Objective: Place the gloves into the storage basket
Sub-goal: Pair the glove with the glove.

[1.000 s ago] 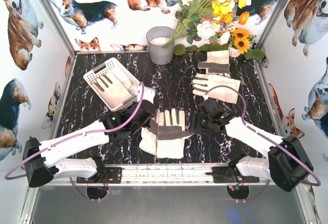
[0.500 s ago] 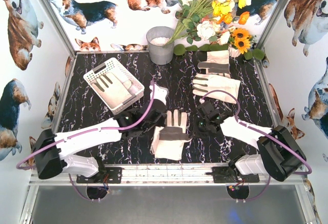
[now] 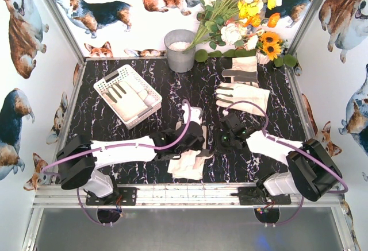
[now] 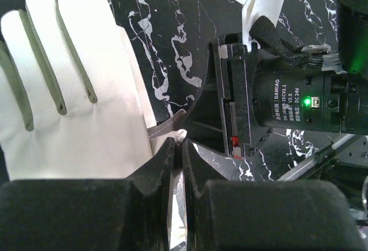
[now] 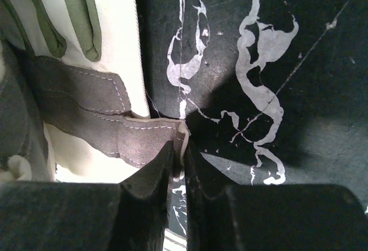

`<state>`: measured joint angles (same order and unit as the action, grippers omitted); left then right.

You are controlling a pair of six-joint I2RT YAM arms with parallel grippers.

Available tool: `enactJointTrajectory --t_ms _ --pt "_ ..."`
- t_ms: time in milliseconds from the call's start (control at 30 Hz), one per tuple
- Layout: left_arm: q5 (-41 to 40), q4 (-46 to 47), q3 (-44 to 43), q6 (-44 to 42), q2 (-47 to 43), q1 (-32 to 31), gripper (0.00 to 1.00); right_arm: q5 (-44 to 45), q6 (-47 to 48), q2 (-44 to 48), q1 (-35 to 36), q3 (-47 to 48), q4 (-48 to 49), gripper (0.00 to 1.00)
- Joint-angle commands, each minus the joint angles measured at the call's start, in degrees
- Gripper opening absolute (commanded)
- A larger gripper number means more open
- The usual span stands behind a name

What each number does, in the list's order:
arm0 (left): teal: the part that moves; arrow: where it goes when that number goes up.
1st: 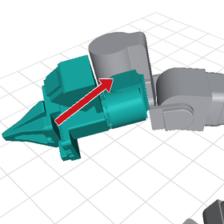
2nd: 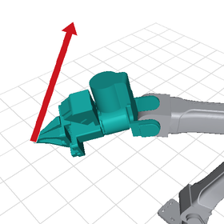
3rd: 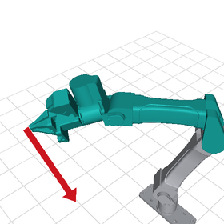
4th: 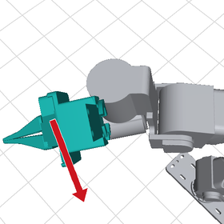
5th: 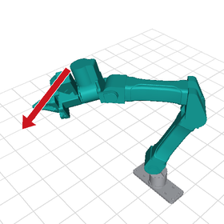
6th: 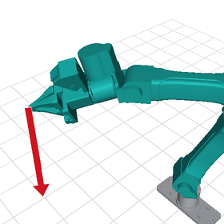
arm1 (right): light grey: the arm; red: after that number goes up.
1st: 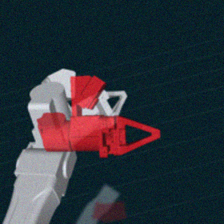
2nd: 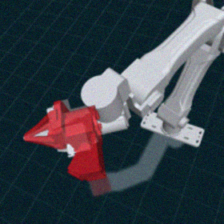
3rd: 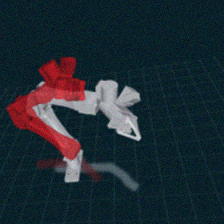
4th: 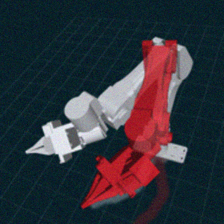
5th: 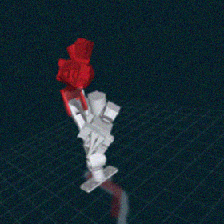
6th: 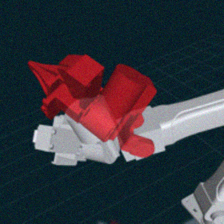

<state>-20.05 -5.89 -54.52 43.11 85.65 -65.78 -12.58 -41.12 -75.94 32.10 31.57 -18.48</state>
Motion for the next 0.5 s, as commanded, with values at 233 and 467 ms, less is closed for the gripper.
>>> enactJointTrajectory --t_ms 233,467 --pt "-4.23 9.25 2.58 13.87 3.93 -2.86 0.00 1.05 -0.05 -2.37 -0.10 -0.42 2.10 0.09" --pt "-6.47 8.48 4.87 14.88 0.46 -3.04 0.31 4.10 0.34 1.54 -0.15 0.99 -2.85 0.31"
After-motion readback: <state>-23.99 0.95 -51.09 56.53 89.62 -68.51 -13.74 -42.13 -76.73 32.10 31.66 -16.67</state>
